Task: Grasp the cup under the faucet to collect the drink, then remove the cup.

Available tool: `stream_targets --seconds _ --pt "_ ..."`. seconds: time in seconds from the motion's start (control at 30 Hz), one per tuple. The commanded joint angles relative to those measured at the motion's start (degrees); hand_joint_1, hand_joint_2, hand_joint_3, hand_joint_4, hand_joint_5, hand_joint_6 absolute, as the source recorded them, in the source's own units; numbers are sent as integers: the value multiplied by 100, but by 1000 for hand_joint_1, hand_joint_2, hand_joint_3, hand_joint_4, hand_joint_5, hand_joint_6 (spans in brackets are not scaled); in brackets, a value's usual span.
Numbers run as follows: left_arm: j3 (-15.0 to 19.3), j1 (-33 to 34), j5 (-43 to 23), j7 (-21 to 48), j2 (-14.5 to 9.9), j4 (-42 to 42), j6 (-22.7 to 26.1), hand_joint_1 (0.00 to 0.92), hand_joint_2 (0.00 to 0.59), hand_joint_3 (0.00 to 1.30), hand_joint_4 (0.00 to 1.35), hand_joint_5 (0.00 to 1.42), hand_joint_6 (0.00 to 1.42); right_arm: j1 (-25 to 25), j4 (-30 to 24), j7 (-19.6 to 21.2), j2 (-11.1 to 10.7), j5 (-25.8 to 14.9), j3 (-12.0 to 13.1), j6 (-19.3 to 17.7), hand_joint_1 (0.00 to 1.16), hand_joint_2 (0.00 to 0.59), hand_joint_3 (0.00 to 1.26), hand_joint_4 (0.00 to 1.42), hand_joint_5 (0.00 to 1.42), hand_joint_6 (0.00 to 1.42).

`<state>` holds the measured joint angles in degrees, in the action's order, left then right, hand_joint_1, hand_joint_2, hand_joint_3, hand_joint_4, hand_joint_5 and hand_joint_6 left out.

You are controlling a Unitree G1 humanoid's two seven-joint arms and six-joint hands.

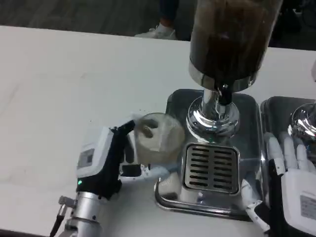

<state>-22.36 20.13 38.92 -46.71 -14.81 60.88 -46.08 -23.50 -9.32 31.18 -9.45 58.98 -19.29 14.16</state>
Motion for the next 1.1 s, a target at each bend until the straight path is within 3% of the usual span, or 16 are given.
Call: stream_targets --seconds 0.03,0.27,0.43,0.7,1.0,1.1 --pt "-112 341 -11 171 181 52 -139 632 23 856 1035 1140 1270 -102 -87 189 82 21 20 32 239 530 71 0 0 127" --pt "-310 752 78 288 490 458 46 636 24 856 1035 1136 1273 -302 -237 381 249 101 70 226 239 530 46 0 0 130" --pt "-631 1176 328 273 781 693 273 640 25 864 1035 1145 1275 -460 -320 427 306 66 113 289 237 522 36 0 0 122" --pt "-862 1354 474 193 1047 914 469 642 24 866 1048 1137 1273 -567 -388 482 398 91 117 347 233 519 34 0 0 117" --pt "-990 1314 555 28 1032 974 654 642 24 866 1037 1135 1255 -599 -414 464 423 48 150 341 231 519 30 0 0 116" --pt "-1032 1296 549 28 990 993 699 633 1 812 960 1064 1188 -579 -402 448 420 36 157 329 230 519 28 0 0 116"
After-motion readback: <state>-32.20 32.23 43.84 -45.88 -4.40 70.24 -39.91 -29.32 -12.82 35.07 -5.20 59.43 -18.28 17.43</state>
